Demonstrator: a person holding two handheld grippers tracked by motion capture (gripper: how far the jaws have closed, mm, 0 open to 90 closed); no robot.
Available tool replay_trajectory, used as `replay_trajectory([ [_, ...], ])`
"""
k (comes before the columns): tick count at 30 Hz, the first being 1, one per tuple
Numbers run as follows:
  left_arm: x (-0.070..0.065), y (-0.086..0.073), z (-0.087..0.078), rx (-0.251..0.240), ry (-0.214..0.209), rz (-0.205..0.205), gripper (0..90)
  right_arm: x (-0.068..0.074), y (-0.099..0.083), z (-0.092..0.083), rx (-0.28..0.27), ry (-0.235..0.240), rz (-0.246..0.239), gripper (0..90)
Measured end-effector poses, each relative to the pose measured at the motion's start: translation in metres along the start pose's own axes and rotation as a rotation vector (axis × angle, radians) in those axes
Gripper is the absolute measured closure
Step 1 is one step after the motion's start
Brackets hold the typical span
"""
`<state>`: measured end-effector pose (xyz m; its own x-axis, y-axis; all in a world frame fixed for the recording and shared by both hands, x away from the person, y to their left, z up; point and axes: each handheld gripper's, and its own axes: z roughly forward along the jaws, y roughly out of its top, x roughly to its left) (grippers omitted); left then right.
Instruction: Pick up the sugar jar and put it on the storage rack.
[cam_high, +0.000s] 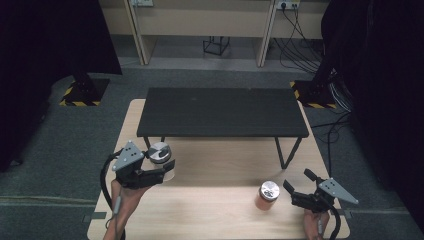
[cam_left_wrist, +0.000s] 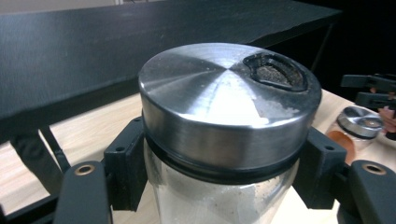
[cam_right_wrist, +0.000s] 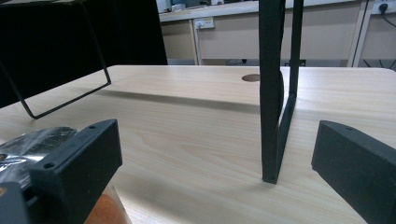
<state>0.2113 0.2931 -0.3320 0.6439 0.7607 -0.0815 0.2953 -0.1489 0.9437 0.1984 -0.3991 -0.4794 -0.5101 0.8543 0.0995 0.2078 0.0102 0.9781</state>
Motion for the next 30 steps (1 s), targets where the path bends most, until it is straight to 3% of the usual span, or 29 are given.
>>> replay_trajectory([
  [6, 0.001, 0.026, -0.006, 0.014, -0.021, 0.022, 31.0, 0.0, 0.0, 0.0, 0.001, 0.0, -0.001, 1.6],
  [13, 0.005, 0.054, -0.006, 0.001, -0.031, 0.013, 31.0, 0.0, 0.0, 0.0, 0.001, -0.001, -0.001, 1.6],
  [22, 0.007, 0.084, 0.011, -0.003, 0.03, 0.001, 31.0, 0.0, 0.001, 0.0, 0.004, 0.0, 0.001, 1.6],
  [26, 0.01, 0.089, 0.021, -0.045, 0.053, -0.014, 31.0, 0.0, 0.001, 0.0, 0.002, 0.003, 0.0, 1.6],
  [30, 0.009, 0.098, 0.032, -0.055, 0.092, -0.002, 31.1, 0.0, 0.001, 0.0, 0.002, 0.005, -0.002, 1.6],
])
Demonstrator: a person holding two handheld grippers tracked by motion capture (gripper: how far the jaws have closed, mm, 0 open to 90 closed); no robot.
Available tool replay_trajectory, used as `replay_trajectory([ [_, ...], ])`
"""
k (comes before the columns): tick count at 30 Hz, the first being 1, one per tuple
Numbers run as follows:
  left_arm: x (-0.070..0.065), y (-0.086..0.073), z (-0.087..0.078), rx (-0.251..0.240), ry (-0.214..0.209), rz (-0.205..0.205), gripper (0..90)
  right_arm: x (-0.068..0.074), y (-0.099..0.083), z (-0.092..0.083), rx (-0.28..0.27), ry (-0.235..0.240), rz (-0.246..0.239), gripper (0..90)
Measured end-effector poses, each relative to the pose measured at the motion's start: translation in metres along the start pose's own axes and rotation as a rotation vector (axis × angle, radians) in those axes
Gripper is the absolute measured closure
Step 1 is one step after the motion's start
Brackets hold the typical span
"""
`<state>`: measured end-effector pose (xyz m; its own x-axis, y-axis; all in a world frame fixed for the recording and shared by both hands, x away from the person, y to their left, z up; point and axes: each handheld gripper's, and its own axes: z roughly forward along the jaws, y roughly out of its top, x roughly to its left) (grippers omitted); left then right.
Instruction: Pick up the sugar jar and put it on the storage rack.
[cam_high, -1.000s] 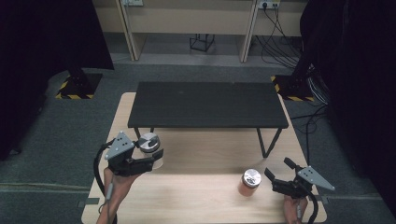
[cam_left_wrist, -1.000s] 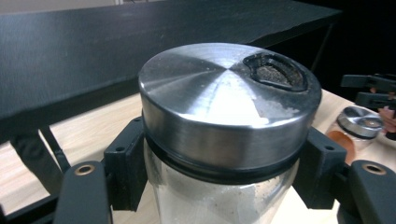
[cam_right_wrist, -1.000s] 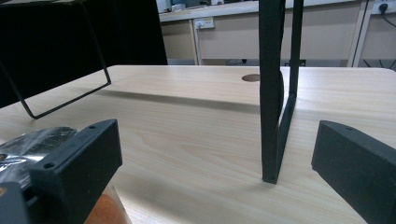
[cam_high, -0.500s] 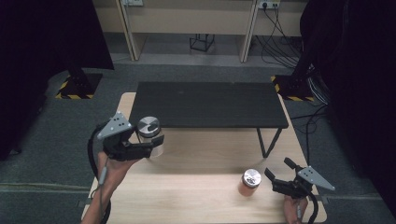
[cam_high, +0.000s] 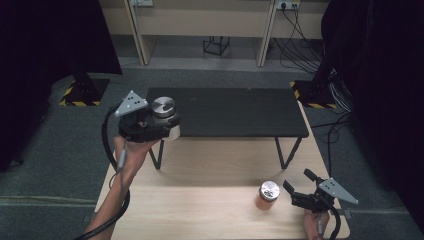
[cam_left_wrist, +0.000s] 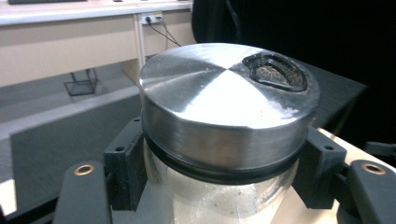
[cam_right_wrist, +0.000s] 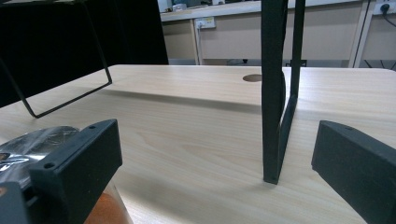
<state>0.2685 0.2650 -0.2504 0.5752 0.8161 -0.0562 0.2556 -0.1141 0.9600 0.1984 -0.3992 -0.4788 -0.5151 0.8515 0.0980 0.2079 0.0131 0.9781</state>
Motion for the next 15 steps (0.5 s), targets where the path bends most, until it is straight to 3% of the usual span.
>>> replay_trajectory([
  [7, 0.0, 0.01, 0.021, 0.01, 0.044, -0.01, 31.0, 0.0, 0.0, 0.0, -0.001, 0.003, -0.001, 1.6],
  [15, 0.0, 0.009, 0.039, 0.011, 0.075, -0.016, 31.0, 0.0, 0.0, 0.0, -0.002, 0.007, -0.001, 1.6],
])
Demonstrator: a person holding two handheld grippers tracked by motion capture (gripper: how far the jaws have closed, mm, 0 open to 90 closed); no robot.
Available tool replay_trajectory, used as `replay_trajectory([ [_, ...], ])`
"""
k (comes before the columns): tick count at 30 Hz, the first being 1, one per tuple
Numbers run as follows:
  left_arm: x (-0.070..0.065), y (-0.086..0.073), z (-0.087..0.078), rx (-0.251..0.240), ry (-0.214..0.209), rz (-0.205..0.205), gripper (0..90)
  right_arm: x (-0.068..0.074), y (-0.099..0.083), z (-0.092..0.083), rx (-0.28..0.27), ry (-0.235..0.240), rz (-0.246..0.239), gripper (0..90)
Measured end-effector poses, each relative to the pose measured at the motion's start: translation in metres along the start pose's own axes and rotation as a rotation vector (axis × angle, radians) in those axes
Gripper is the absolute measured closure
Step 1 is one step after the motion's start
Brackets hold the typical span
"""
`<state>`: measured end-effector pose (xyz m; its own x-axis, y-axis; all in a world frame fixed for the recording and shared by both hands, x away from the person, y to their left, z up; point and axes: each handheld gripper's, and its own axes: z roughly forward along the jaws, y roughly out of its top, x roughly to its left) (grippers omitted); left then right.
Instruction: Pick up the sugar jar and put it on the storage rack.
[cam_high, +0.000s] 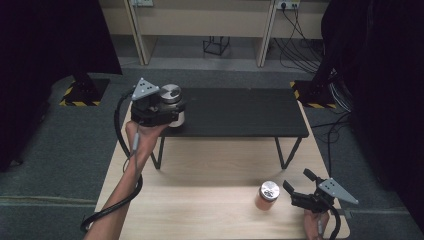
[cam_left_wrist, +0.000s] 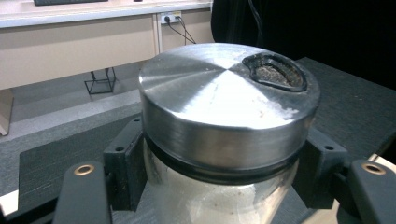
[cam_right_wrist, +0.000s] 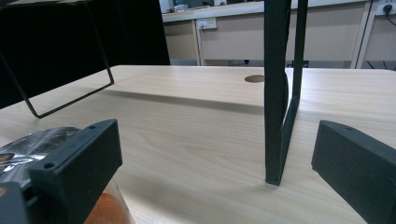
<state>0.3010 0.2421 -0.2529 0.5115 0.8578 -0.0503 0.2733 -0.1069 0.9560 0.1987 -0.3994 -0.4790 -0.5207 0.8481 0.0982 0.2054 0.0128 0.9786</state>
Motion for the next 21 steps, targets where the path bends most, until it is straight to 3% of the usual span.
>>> replay_trajectory([
  [6, 0.001, -0.002, 0.011, -0.007, 0.03, -0.034, 31.0, 0.0, 0.0, 0.0, -0.001, 0.002, -0.001, 1.6],
  [21, 0.005, -0.005, 0.021, -0.004, 0.092, -0.047, 31.1, 0.0, 0.0, 0.0, 0.0, 0.006, -0.003, 1.6],
])
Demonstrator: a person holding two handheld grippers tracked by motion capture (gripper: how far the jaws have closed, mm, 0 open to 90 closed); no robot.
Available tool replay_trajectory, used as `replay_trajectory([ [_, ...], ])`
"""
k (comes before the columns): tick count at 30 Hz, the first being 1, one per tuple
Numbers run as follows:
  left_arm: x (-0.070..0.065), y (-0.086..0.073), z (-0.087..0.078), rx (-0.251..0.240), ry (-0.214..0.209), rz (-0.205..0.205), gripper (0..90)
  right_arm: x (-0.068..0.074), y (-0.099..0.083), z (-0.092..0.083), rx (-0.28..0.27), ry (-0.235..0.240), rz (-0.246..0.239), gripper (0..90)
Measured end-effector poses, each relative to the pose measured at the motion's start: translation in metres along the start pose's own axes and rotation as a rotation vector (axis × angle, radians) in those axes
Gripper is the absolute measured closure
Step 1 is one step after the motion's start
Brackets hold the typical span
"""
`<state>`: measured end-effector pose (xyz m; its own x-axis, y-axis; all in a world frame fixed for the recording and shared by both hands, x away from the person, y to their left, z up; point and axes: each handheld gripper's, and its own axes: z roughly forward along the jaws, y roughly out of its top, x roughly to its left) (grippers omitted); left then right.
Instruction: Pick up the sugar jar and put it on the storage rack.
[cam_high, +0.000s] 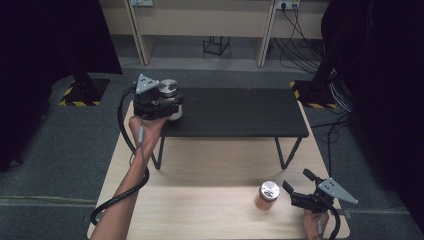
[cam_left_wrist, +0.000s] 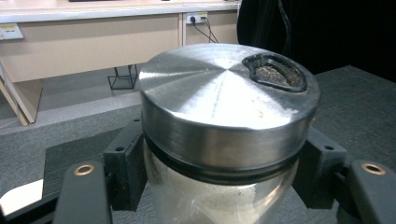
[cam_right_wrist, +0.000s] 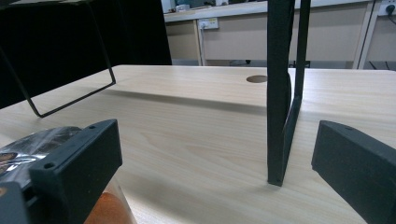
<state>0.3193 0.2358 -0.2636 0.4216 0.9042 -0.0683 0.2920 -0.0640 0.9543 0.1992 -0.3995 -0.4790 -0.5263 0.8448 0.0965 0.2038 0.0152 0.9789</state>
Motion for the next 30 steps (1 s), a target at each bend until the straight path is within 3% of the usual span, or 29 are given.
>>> replay_trajectory([
  [7, 0.0, -0.005, 0.008, 0.024, 0.024, 0.014, 31.0, 0.0, 0.0, 0.0, 0.001, 0.002, 0.0, 1.6],
  [17, 0.003, -0.017, 0.007, -0.02, 0.014, 0.013, 30.2, 0.0, 0.0, 0.0, 0.002, 0.003, 0.0, 1.6],
  [23, 0.005, -0.023, 0.002, -0.068, 0.002, -0.011, 15.5, 0.0, 0.0, 0.0, -0.001, -0.002, 0.005, 1.6],
  [30, 0.006, -0.026, -0.001, -0.075, 0.015, -0.022, 2.3, 0.001, -0.001, 0.0, -0.001, -0.003, 0.007, 1.6],
])
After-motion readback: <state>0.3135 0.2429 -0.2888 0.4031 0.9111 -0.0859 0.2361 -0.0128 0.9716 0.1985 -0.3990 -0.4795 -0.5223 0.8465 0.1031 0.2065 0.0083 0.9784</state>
